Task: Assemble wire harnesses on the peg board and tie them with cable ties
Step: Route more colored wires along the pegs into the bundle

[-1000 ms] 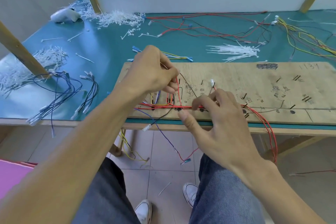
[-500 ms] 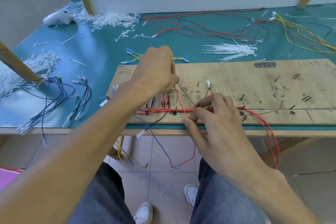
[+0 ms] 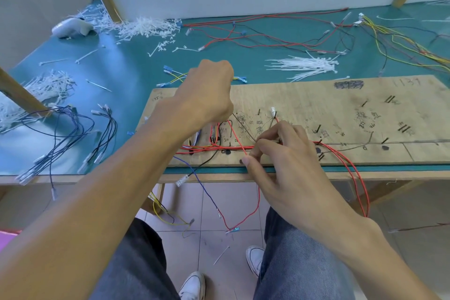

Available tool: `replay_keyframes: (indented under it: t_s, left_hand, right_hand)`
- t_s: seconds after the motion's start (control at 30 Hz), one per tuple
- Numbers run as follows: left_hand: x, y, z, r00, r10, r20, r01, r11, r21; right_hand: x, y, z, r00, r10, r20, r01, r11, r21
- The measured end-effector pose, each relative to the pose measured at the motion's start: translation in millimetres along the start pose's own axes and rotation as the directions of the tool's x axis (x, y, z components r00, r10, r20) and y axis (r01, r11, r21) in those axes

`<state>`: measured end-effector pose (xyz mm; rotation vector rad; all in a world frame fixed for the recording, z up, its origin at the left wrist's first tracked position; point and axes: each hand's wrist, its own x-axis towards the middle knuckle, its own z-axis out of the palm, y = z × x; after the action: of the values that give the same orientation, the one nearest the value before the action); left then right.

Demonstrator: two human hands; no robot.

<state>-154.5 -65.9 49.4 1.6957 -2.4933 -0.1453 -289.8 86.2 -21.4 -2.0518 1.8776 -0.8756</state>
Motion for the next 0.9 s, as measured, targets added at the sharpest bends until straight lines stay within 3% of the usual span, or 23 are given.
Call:
replay_keyframes:
  t_s: [0.23, 0.63, 0.9]
  left_hand:
    - [3, -2, 3, 0.996, 0.078, -0.042, -0.077, 0.997, 0.027]
    - [-1, -10, 4, 0.996, 0.059, 0.072, -0.056, 0.998, -0.035]
    - [-12, -13, 14, 0.997, 0.025, -0.076, -0.033, 0.994, -0.105]
  right_hand:
    - [5, -2, -1, 1.000, 0.011, 0.009, -0.011, 1.000, -0.026]
    - [6, -2, -8, 0.991, 0.025, 0.130, -0.017, 0.998, -0.059]
    - [5, -2, -12, 0.986, 0.033, 0.161, -0.027, 0.999, -0.038]
